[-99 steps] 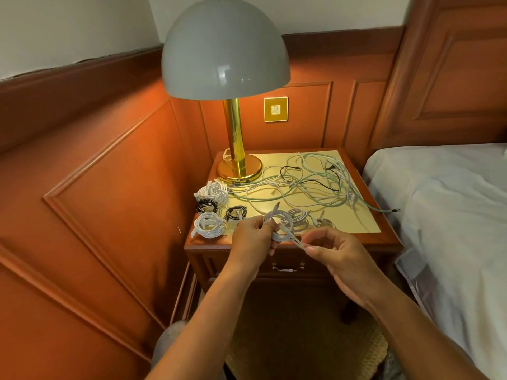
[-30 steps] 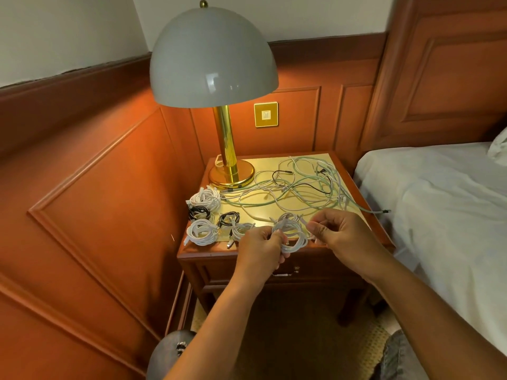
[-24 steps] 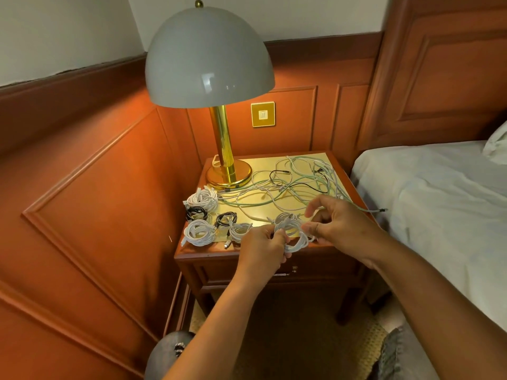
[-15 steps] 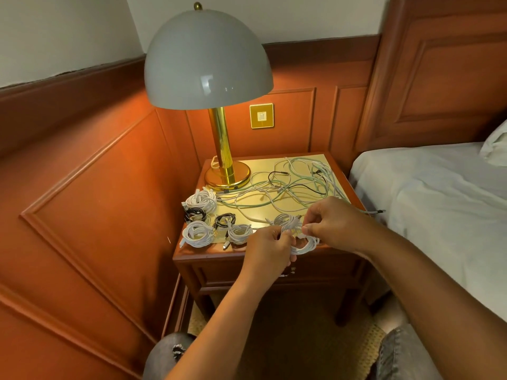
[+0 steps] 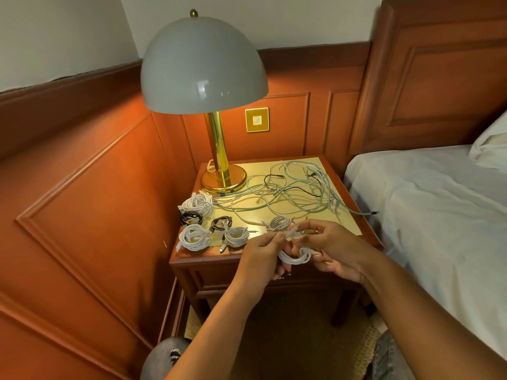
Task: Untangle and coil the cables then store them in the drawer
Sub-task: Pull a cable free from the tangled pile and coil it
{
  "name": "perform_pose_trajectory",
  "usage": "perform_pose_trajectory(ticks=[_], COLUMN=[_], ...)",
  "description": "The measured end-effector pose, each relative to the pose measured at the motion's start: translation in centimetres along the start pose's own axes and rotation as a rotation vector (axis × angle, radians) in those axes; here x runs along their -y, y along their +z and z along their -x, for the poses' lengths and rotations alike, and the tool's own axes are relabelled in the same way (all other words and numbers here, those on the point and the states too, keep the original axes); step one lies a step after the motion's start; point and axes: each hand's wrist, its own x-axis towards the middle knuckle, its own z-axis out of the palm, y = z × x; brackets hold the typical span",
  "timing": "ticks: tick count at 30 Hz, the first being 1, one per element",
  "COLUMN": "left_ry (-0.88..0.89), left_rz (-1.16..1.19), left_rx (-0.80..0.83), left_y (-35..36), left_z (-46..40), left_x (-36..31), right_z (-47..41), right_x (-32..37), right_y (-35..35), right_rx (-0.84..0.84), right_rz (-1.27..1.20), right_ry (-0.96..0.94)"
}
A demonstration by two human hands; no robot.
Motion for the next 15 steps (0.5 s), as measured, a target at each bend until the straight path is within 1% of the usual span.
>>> perform_pose_trajectory(ticks=[3,6,7,9,10,11,12,13,14,15], left_ry=[-0.020,-0.034,-0.044,-0.065,-0.075,-0.085,-0.093,-0.091,-0.081,-0.069], left_rz=[0.062,0.093,0.085,0.052,0.036,0.013,-0.015,-0.044,-0.065,-0.077], left_rx=[-0.011,0.002,0.014,0.032,0.016,-0.024,-0.081,-0.139,-0.181,-0.196], left_y=[-0.5,-1.2,-1.3,-1.4,-1.7,-2.4,-3.4,-4.7,-6.0,-6.8], left_z=[0.0,-0.1,-0.1,0.1,0.2,0.3,0.3,0.3,0.2,0.3], left_x=[0.2,0.7,0.9,1.2,1.3,1.5,1.8,2.2,2.5,2.7], right_z=[0.1,0.5,0.8,1.3,1.5,1.7,1.8,2.0,2.3,2.7], right_x=[-0.5,-0.7,-0.9,-1.0,-0.9,-0.8,-0.7,-0.4,0.0,0.4], right_y=[-0.2,-0.7,-0.8,-1.0,-1.3,-1.8,-2.8,-4.0,-5.3,-6.2], right_rx=[0.007,0.056,0.074,0.068,0.022,-0.064,-0.189,-0.317,-0.410,-0.454], right_rz=[-0.050,-0.059,-0.024,0.168,0.301,0.419,0.479,0.454,0.372,0.295], right_ry=[-0.016,-0.032,-0.042,-0.056,-0.061,-0.073,-0.090,-0.104,-0.123,-0.146])
